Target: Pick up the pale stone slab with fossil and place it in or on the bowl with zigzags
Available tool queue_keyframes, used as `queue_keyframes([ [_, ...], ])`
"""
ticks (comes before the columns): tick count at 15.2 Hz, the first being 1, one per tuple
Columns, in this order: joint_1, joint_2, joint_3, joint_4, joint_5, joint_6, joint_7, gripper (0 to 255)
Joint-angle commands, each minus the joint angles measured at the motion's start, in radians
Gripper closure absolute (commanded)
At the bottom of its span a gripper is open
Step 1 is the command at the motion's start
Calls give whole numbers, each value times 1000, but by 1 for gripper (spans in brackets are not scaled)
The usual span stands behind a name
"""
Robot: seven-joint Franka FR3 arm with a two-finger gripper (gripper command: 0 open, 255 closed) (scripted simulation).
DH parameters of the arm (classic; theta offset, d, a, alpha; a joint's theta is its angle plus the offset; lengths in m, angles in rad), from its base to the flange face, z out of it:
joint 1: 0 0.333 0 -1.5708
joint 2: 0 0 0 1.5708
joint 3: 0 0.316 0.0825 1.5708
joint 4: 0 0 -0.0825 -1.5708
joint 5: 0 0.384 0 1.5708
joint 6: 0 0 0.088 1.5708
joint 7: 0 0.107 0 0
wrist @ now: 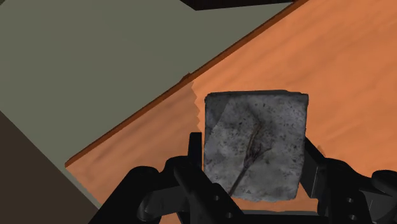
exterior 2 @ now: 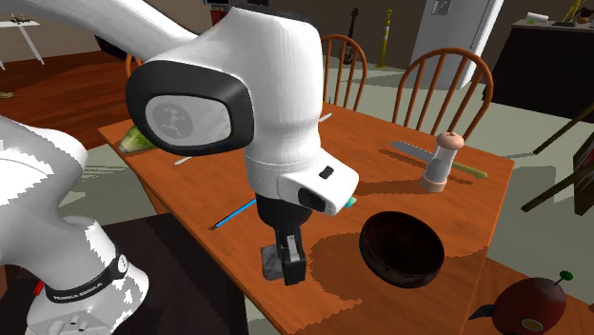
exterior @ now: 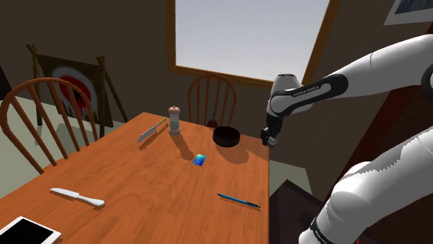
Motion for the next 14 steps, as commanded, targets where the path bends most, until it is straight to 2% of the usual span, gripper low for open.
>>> queue_keyframes([
  [1, -1, -11, 2, 12, 0, -24, -2, 255],
  [7, 57, 218, 20, 231, 79, -19, 11, 255],
  [14, 88, 472, 43, 530, 158, -71, 15, 255],
])
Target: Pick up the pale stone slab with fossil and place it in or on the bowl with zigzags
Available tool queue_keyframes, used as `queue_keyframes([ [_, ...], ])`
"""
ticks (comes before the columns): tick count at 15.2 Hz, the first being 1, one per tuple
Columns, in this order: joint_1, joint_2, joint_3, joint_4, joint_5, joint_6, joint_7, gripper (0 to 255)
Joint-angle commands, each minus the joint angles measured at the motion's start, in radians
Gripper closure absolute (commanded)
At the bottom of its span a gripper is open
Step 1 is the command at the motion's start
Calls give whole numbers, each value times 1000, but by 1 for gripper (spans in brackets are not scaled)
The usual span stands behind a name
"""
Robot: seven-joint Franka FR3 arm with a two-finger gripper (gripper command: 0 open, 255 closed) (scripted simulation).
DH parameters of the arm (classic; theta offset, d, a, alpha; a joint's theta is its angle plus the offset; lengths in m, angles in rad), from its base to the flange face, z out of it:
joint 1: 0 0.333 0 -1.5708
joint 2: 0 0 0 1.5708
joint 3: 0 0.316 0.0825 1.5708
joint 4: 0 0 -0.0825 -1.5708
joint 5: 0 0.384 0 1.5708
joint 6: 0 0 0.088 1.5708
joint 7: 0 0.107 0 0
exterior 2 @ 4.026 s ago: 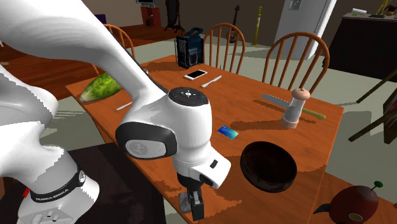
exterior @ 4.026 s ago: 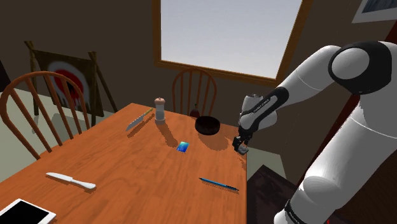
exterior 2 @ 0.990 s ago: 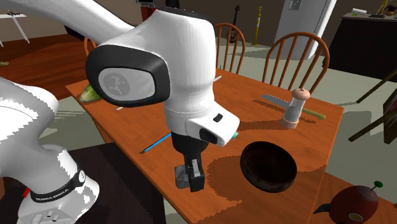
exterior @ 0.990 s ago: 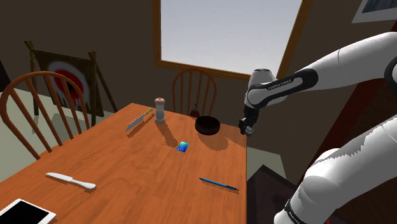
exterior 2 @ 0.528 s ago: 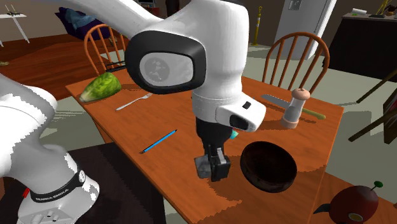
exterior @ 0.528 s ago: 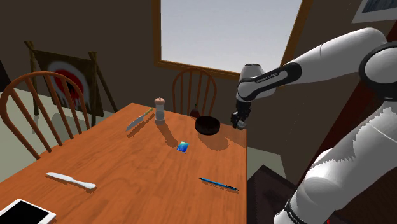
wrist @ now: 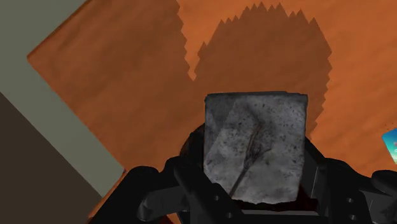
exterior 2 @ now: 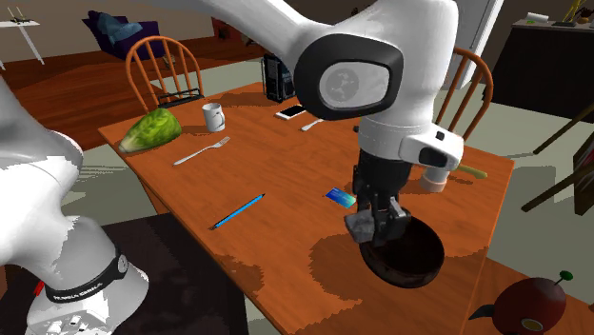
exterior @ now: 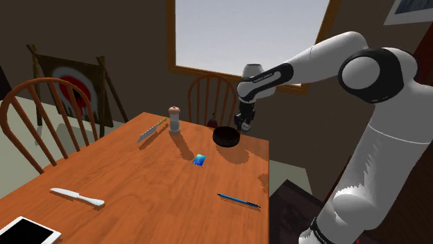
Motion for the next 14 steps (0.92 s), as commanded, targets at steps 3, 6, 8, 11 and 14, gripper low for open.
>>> queue_keyframes([
  [3, 4, 149, 13, 186, 39, -41, -1, 255],
  [6, 3, 263, 24, 347, 63, -91, 3, 255],
  [8, 1, 313, 29, 408, 72, -102, 5, 255],
  [11, -1, 329, 31, 389, 75, -68, 4, 255],
  [14, -2, 346, 33, 373, 79, -34, 3, 255],
])
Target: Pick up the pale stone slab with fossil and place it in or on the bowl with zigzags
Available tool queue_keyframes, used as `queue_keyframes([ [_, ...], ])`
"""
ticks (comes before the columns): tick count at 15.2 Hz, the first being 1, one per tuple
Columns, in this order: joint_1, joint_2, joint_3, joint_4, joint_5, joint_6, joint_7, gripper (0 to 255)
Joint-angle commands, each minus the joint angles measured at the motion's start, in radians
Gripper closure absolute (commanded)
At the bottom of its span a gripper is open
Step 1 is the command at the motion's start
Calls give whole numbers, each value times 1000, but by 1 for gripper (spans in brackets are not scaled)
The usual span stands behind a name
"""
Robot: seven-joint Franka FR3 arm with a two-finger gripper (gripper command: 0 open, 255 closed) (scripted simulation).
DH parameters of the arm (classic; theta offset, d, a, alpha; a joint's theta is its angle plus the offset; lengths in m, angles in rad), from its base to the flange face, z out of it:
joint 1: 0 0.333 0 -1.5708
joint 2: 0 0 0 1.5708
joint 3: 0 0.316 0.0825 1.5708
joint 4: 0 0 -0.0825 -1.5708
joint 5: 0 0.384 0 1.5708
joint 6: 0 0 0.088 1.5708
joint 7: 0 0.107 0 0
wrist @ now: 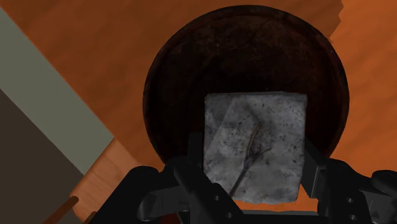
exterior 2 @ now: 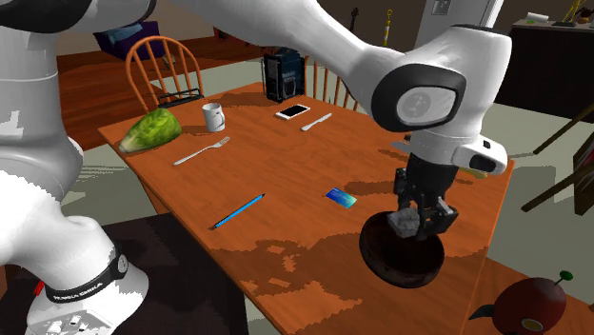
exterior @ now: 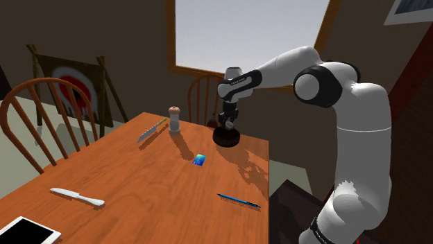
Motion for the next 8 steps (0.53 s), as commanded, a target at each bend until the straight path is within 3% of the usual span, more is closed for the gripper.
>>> queue_keyframes([
  [1, 0, 12, 1, -9, 2, 21, 0, 255],
  [8, -3, 45, 5, -32, 9, 77, -2, 255],
])
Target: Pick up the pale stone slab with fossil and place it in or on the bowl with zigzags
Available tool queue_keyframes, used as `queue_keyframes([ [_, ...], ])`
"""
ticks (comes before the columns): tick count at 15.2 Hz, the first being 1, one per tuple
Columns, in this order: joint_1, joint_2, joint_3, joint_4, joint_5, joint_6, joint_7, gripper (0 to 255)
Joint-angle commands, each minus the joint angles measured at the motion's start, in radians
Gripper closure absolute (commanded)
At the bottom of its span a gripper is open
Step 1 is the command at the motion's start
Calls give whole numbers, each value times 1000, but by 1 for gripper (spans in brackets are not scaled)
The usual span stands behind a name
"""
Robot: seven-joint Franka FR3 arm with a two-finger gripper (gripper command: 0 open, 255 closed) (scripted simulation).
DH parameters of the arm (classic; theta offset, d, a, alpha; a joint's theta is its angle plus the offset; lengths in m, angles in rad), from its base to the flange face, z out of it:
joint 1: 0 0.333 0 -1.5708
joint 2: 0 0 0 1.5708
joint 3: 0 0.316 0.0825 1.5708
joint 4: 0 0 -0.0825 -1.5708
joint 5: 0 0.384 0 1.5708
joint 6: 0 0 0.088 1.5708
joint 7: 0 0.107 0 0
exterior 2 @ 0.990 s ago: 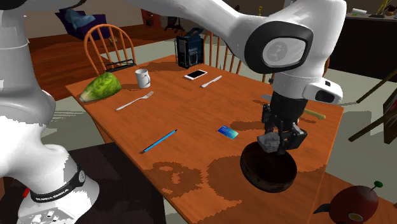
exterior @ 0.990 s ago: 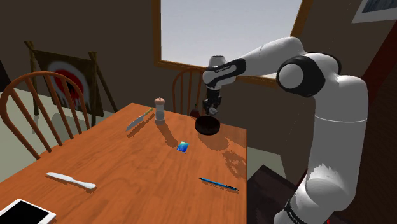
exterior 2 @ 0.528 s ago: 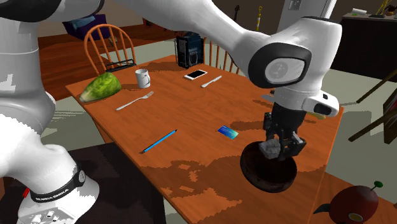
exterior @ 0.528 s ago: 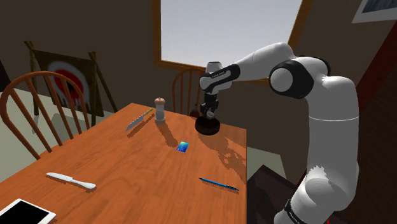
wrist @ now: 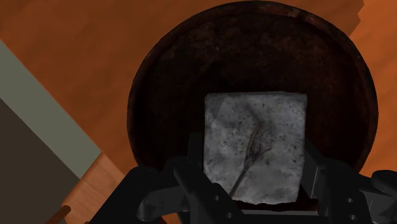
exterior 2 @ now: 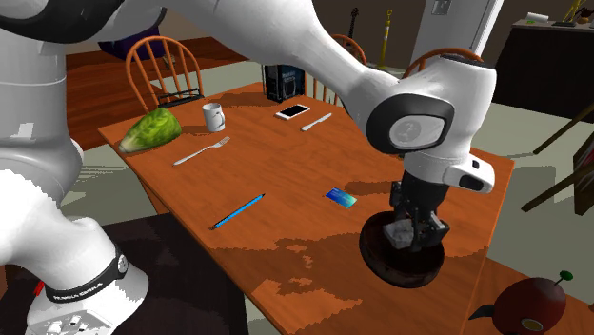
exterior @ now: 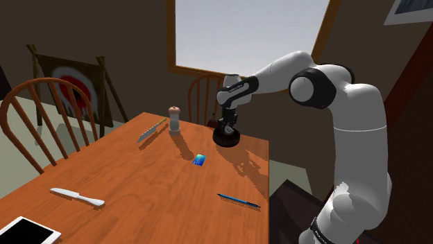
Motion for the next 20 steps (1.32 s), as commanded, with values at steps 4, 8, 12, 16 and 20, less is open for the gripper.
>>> queue_keyframes([
  [4, 0, 2, 0, 0, 1, 3, 0, 255],
  [8, 0, 2, 0, 0, 1, 3, 0, 0],
  [12, 0, 2, 0, 0, 1, 3, 0, 0],
  [16, 7, -57, -5, 45, -12, -101, 8, 0],
  [20, 7, -57, -5, 45, -12, -101, 8, 0],
])
